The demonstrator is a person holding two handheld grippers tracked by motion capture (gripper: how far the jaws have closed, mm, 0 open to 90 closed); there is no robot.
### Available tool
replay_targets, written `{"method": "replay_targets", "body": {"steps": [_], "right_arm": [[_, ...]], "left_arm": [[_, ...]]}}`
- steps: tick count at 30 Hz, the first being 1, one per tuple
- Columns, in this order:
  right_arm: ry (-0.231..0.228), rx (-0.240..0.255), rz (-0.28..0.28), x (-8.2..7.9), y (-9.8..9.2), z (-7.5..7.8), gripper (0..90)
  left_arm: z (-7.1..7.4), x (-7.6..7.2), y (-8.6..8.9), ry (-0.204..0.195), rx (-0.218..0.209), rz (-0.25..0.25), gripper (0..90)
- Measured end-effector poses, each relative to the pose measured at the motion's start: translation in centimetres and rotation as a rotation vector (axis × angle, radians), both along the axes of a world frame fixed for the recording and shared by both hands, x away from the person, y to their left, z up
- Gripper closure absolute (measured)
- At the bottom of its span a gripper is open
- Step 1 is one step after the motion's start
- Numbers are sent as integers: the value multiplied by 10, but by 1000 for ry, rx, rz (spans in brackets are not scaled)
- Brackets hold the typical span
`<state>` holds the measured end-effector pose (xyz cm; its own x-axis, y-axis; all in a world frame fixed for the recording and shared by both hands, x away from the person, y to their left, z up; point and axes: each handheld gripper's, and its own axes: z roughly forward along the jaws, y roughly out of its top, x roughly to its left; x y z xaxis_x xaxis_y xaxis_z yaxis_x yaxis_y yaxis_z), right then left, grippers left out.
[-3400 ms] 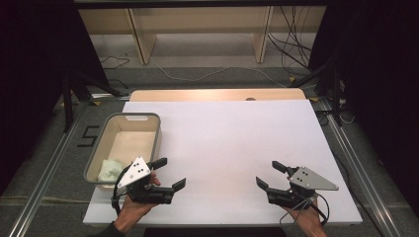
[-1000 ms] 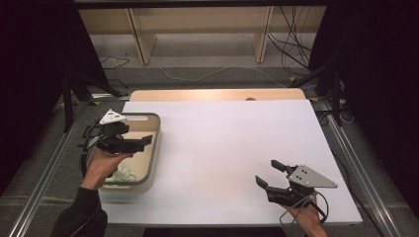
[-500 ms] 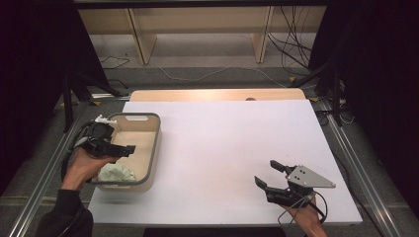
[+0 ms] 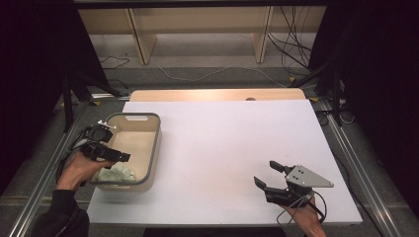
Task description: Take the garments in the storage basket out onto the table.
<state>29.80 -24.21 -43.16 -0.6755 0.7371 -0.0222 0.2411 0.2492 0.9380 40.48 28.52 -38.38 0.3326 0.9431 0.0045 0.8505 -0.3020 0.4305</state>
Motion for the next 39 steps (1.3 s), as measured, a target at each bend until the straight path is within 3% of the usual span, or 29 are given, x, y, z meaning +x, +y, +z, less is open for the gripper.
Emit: {"method": "replay_targets", "body": {"steps": [4, 11, 26, 27, 29, 30, 31, 32, 33, 34, 35, 37, 39], "right_arm": [[3, 2, 6, 1, 1, -1, 270], [1, -7, 5, 1, 1, -2, 270], [3, -17, 9, 1, 2, -2, 271], [3, -18, 6, 1, 2, -2, 271], [4, -20, 6, 1, 2, -2, 271], [3, -23, 8, 1, 2, -2, 270], [3, -22, 11, 1, 3, -2, 271], [3, -22, 11, 1, 3, -2, 271], [0, -23, 10, 1, 3, -2, 272], [-2, -24, 13, 1, 3, -2, 272], [-2, -24, 13, 1, 3, -2, 272], [-1, -24, 13, 2, 3, -2, 272], [-3, -27, 11, 2, 2, -2, 272]], "left_arm": [[-10, 3, 2, 64, 5, 5, 100], [-24, 6, 7, 136, 47, 16, 134], [-50, 14, 6, 251, 97, 14, 175], [-51, 15, 6, 254, 98, 14, 242], [-52, 16, 5, 254, 110, 13, 287], [-53, 16, 5, 254, 118, 12, 351], [-55, 17, 5, 253, 123, 13, 481], [-56, 17, 5, 252, 133, 11, 481], [-56, 17, 5, 248, 145, 9, 600], [-57, 17, 5, 247, 151, 5, 649], [-57, 17, 5, 243, 155, 3, 649], [-56, 17, 6, 237, 155, 3, 733], [-54, 16, 8, 236, 140, -4, 741]]}}
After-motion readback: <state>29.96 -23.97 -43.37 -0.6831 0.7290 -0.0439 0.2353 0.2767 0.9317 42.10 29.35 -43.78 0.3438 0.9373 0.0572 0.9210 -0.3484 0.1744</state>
